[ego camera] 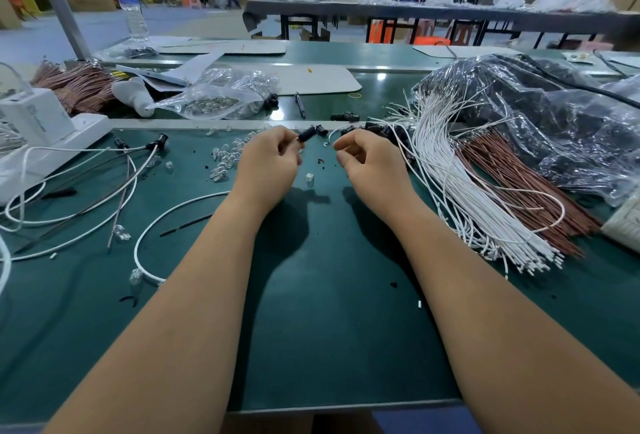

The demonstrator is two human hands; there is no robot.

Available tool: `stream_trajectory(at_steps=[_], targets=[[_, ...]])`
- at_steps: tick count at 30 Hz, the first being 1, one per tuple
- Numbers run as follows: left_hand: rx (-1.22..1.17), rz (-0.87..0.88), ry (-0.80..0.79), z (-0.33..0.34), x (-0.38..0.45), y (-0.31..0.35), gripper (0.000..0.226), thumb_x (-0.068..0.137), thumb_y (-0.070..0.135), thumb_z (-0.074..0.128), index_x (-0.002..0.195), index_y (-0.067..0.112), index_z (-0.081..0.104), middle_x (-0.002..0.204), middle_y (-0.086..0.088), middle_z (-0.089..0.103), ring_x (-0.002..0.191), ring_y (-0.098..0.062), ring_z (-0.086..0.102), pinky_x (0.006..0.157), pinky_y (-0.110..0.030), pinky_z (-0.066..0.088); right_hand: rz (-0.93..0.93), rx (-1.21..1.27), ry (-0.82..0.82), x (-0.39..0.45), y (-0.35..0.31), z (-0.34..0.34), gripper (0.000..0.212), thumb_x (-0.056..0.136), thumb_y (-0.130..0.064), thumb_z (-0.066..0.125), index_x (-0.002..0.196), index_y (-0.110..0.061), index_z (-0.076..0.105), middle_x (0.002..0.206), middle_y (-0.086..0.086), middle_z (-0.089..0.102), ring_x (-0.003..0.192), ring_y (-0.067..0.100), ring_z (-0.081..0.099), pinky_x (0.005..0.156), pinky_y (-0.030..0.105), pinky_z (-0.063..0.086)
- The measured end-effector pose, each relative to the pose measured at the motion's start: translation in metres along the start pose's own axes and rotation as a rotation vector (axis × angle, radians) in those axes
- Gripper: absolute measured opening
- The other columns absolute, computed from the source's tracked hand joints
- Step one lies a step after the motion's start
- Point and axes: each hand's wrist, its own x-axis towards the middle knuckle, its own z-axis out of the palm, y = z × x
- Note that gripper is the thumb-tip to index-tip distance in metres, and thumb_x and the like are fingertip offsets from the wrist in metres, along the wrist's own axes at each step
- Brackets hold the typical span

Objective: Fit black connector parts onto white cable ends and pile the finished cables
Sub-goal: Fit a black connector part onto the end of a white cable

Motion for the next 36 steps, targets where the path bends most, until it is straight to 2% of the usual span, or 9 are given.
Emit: stream_trajectory(at_steps=[3, 5, 8, 14, 18, 20, 23, 26, 36], targets=[[0.045, -0.053, 0.076, -0.004, 0.004, -0.007, 0.014, 0.096, 0.015, 0.051, 0.09, 0.011, 0.063, 0.072, -0.004, 0.062, 0.066, -0.022, 0.053, 0.065, -0.035, 0.044, -0.098, -0.081, -0.216, -0.003, -0.003, 0.003, 0.034, 0.09, 0.002, 0.053, 0.117, -0.015, 0.067, 0.104, -0.001, 0.064, 0.087, 0.012, 0.055, 0.084, 0.026, 0.045], [0.066, -0.086, 0.078, -0.004, 0.004, -0.009, 0.014, 0.094, 0.018, 0.052, 0.085, 0.015, 0.062, 0.064, 0.003, 0.055, 0.058, -0.015, 0.047, 0.056, -0.029, 0.036, -0.174, -0.226, -0.345, -0.004, -0.003, 0.007, 0.036, 0.091, -0.004, 0.054, 0.123, -0.018, 0.065, 0.117, -0.001, 0.064, 0.101, 0.017, 0.051, 0.094, 0.029, 0.041], [0.069, -0.117, 0.057, -0.002, 0.003, -0.007, 0.014, 0.092, 0.02, 0.055, 0.08, 0.017, 0.062, 0.058, 0.008, 0.05, 0.052, -0.008, 0.042, 0.051, -0.025, 0.031, -0.189, -0.301, -0.355, -0.004, -0.004, 0.006, 0.026, 0.091, -0.015, 0.06, 0.114, -0.02, 0.07, 0.109, -0.004, 0.066, 0.099, 0.018, 0.048, 0.091, 0.032, 0.041], [0.025, -0.089, -0.006, 0.0, 0.0, -0.004, 0.013, 0.093, 0.021, 0.055, 0.084, 0.016, 0.063, 0.063, 0.003, 0.055, 0.056, -0.011, 0.045, 0.055, -0.024, 0.036, -0.193, -0.307, -0.331, -0.003, -0.006, 0.005, 0.003, 0.088, -0.02, 0.066, 0.088, -0.018, 0.065, 0.086, -0.007, 0.055, 0.088, 0.016, 0.051, 0.082, 0.036, 0.045], [-0.065, -0.077, -0.087, 0.0, -0.002, -0.002, 0.016, 0.094, 0.016, 0.055, 0.082, 0.015, 0.066, 0.061, 0.001, 0.056, 0.049, -0.004, 0.042, 0.048, -0.015, 0.033, 0.013, -0.057, -0.099, 0.0, -0.003, 0.002, 0.012, 0.087, -0.021, 0.069, 0.077, -0.02, 0.062, 0.073, -0.008, 0.058, 0.064, 0.002, 0.05, 0.064, 0.022, 0.039], [-0.089, -0.062, -0.155, 0.0, -0.004, 0.001, 0.02, 0.095, 0.012, 0.053, 0.079, 0.016, 0.065, 0.059, 0.0, 0.056, 0.046, -0.003, 0.04, 0.048, -0.015, 0.032, 0.17, 0.195, 0.008, 0.001, -0.002, -0.003, 0.016, 0.086, -0.021, 0.071, 0.073, -0.02, 0.062, 0.066, -0.007, 0.062, 0.058, 0.004, 0.055, 0.06, 0.02, 0.048], [-0.092, -0.04, -0.218, 0.0, -0.006, 0.003, 0.024, 0.095, 0.01, 0.053, 0.074, 0.017, 0.063, 0.059, -0.002, 0.056, 0.057, -0.014, 0.043, 0.058, -0.026, 0.032, 0.333, 0.546, 0.052, 0.002, -0.003, -0.007, 0.013, 0.086, -0.013, 0.071, 0.074, -0.014, 0.065, 0.063, -0.001, 0.064, 0.056, 0.008, 0.06, 0.056, 0.021, 0.052], [-0.086, -0.034, -0.225, 0.0, -0.006, 0.003, 0.026, 0.094, 0.009, 0.054, 0.072, 0.018, 0.063, 0.059, -0.003, 0.057, 0.052, -0.01, 0.041, 0.056, -0.026, 0.031, 0.408, 0.746, 0.05, 0.002, -0.006, -0.008, 0.011, 0.088, -0.005, 0.066, 0.078, -0.008, 0.065, 0.068, 0.006, 0.066, 0.058, 0.012, 0.063, 0.058, 0.022, 0.053], [-0.099, -0.036, -0.246, -0.003, -0.009, 0.007, 0.024, 0.094, 0.011, 0.054, 0.074, 0.016, 0.066, 0.06, -0.003, 0.058, 0.057, -0.013, 0.043, 0.059, -0.027, 0.032, 0.43, 0.785, -0.015, 0.0, -0.01, -0.01, 0.01, 0.089, 0.0, 0.061, 0.083, -0.008, 0.066, 0.074, 0.006, 0.066, 0.062, 0.013, 0.06, 0.061, 0.022, 0.054]])
